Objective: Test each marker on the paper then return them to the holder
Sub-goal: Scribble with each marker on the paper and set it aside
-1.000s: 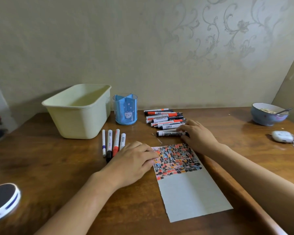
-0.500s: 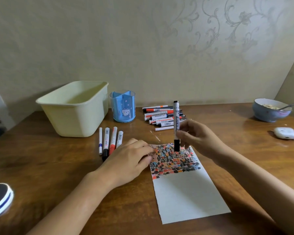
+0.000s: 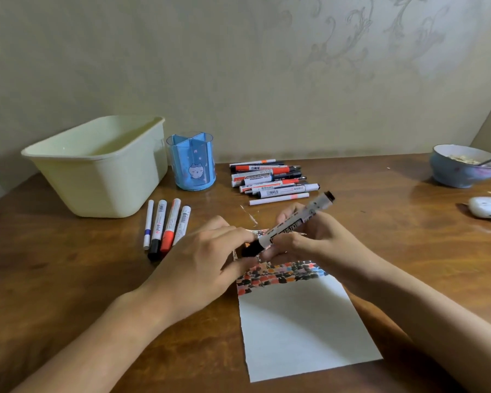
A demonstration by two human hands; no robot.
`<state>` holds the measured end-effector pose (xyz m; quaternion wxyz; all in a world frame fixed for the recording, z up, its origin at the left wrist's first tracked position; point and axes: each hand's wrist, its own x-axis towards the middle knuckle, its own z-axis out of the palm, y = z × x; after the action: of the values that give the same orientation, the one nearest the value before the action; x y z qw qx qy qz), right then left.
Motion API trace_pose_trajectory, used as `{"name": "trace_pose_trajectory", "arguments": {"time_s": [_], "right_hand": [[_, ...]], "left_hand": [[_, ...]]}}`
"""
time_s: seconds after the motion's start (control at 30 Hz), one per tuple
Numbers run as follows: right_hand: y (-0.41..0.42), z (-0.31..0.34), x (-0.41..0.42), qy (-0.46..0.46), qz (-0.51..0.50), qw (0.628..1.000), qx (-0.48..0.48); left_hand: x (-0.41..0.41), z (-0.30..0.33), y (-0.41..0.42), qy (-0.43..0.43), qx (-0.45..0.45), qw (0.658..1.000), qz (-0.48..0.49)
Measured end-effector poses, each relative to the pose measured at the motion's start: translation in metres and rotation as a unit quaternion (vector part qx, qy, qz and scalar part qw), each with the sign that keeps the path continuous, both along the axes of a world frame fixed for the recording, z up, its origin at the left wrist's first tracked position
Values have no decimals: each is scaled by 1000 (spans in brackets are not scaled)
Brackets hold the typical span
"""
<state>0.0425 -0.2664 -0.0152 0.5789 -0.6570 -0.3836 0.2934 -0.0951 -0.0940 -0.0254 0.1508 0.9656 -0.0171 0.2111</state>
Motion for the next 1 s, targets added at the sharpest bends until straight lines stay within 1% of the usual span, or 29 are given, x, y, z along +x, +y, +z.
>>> {"name": "trace_pose_trajectory", "arguments": {"time_s": [0.17, 0.47, 0.57, 0.77, 0.93, 1.0], "right_hand": [[-2, 0, -2, -12, -5, 1000, -5], [-2, 5, -6, 14, 22, 999, -23], [-3, 8, -6, 14, 36, 999, -21], [-3, 10, -3, -9, 70, 997, -42], [-4, 11, -3, -13, 115, 992, -44], [-7, 13, 0, -6, 123, 991, -46]], "left_hand": [[1, 0, -6, 5, -9, 1000, -9], [2, -1, 1, 4, 2, 1000, -19], [1, 0, 3, 31, -21, 999, -21], [2, 5, 5, 99, -125, 985, -63], [4, 3, 10, 125, -144, 978, -86], [3, 2, 15, 152, -140, 975, -85]]}}
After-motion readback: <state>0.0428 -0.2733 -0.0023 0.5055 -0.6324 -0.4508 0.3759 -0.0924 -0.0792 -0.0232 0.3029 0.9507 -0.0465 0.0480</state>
